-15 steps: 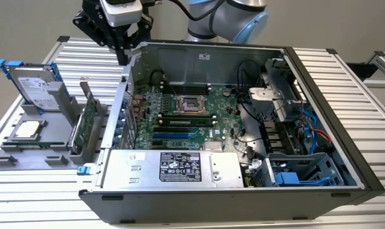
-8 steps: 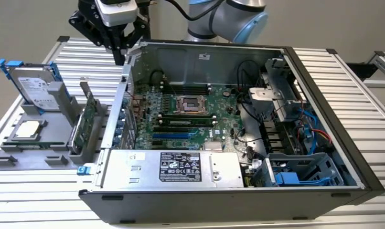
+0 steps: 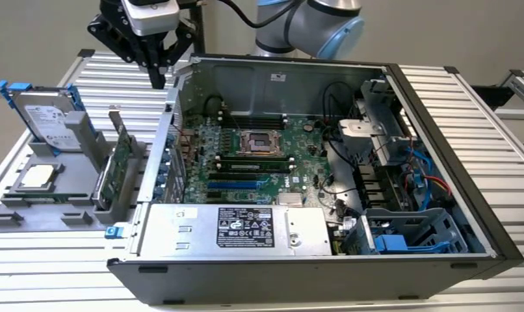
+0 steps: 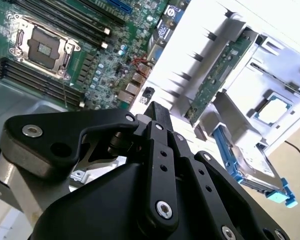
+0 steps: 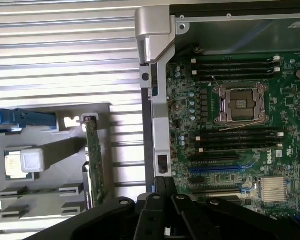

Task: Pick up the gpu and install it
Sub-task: 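Reach for the gpu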

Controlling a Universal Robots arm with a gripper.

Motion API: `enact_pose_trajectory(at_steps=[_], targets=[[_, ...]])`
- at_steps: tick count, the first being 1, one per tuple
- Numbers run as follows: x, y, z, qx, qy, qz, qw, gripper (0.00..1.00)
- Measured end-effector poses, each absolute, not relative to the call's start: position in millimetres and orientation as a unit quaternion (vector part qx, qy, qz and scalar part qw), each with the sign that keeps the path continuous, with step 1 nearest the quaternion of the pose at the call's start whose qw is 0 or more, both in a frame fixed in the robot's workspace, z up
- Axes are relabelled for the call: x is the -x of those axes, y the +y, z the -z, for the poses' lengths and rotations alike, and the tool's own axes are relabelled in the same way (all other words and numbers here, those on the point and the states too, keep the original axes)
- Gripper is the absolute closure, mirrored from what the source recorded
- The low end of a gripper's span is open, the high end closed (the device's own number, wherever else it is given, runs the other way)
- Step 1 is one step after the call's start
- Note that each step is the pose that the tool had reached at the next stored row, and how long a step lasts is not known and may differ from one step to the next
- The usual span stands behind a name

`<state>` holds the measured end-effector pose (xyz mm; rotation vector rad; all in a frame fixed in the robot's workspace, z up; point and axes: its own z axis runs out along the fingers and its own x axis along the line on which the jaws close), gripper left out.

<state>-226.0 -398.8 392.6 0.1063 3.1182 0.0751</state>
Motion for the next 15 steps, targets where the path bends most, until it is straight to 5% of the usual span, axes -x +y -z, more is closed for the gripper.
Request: enact_pose_trajectory(at_steps=[15], targets=[[237.8, -398.8, -392.6, -0.034, 0.999, -0.024, 0.01, 1.0]])
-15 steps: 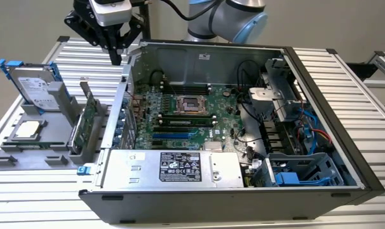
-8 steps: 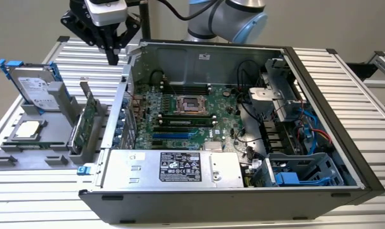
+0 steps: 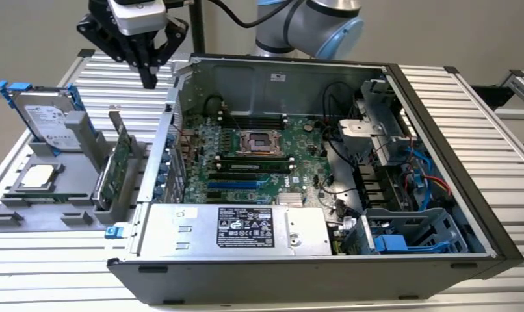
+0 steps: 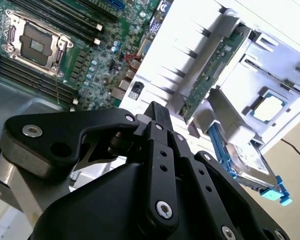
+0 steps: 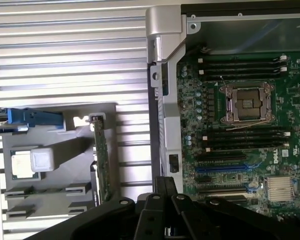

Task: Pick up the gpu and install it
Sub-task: 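Reach for the gpu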

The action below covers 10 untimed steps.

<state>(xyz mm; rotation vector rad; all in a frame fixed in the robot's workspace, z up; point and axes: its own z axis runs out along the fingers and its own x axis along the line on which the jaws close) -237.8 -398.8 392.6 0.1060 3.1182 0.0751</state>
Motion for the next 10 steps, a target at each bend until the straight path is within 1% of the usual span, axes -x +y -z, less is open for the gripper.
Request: enact_pose_trajectory(at_steps=[10], targets=[[248.8, -398.8, -392.6, -0.034, 0.999, -0.024, 0.01, 1.0]])
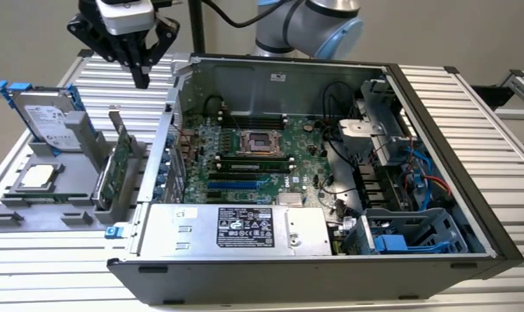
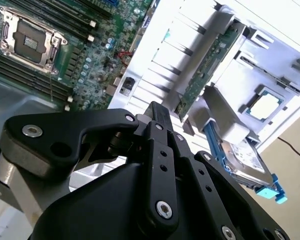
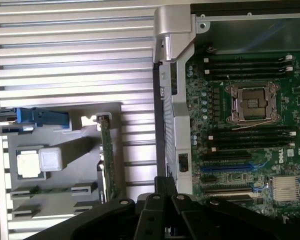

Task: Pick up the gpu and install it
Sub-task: 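Reach for the gpu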

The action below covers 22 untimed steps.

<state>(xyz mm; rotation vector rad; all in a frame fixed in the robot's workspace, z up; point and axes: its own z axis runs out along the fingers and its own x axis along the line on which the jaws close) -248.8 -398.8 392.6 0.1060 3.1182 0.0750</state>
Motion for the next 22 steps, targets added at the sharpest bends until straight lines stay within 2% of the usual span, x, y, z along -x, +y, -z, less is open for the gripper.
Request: enact_pose_trajectory(at_steps=[22], targets=[[289.5, -398.9, -392.6, -0.034, 0.999, -0.024, 0.01, 1.0]])
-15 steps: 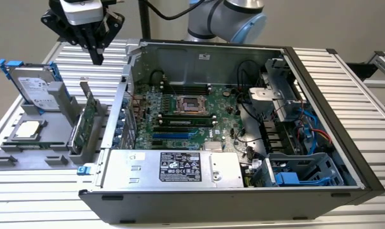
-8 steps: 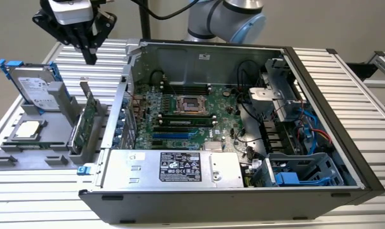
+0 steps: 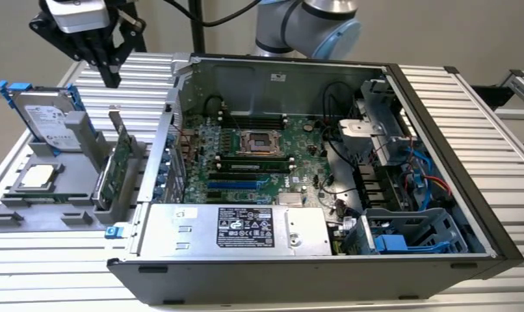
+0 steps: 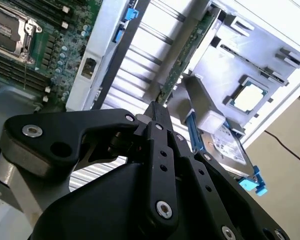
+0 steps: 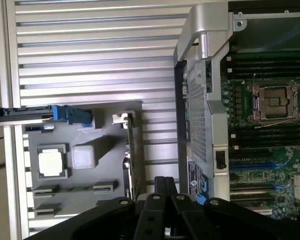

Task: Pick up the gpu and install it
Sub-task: 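Reach for the gpu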

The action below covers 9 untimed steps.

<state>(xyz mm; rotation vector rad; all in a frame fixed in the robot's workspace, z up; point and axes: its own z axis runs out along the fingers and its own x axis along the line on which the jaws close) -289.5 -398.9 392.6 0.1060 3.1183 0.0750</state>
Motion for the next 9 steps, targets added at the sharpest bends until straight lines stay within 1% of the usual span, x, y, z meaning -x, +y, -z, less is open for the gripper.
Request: enact_pose_trajectory(at_steps=[9], targets=[[307.8, -399.8, -392.7, -0.034, 0.999, -0.024, 0.01, 1.0]])
